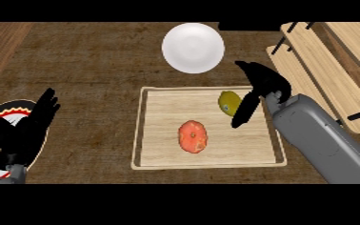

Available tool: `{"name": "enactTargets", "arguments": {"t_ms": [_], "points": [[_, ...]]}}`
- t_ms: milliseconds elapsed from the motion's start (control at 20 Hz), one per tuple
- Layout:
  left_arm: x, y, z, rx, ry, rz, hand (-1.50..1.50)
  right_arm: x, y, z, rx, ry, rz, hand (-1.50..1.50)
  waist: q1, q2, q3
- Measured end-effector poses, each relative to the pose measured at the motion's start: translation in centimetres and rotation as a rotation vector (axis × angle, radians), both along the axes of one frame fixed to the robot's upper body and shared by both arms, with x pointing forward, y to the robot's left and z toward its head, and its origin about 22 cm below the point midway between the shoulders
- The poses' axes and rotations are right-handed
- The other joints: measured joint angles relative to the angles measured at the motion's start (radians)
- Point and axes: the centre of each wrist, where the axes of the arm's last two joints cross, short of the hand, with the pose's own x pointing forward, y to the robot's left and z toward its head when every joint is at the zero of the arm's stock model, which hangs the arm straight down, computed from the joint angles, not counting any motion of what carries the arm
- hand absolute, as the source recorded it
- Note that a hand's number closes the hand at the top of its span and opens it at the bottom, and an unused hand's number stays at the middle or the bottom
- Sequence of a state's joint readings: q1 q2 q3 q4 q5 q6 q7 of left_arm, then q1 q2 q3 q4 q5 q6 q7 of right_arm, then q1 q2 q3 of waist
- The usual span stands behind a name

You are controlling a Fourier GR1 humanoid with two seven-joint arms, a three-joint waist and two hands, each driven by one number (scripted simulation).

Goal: Pick the lemon from the tray and place it in the tiered shelf

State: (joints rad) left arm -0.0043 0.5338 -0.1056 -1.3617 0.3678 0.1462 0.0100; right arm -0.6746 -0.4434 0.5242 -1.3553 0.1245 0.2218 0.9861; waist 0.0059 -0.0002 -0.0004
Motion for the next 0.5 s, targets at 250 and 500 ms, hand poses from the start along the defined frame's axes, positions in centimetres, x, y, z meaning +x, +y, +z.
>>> {"name": "enactTargets", "arguments": {"t_ms": [250, 500], "points": [[0.1, 0.1, -0.1, 0.007, 0.005, 0.003, 0.00, 0.8, 0.1, -1.4, -0.029, 0.027, 0.008, -1.50, 0.000, 0.001, 0.000], [-0.3, -0.2, 0.0, 0.003, 0.005, -0.007, 0.00, 0.8, -0.4, -3.5, -0.069, 0.052, 0.001, -1.50, 0.000, 0.000, 0.000]]}}
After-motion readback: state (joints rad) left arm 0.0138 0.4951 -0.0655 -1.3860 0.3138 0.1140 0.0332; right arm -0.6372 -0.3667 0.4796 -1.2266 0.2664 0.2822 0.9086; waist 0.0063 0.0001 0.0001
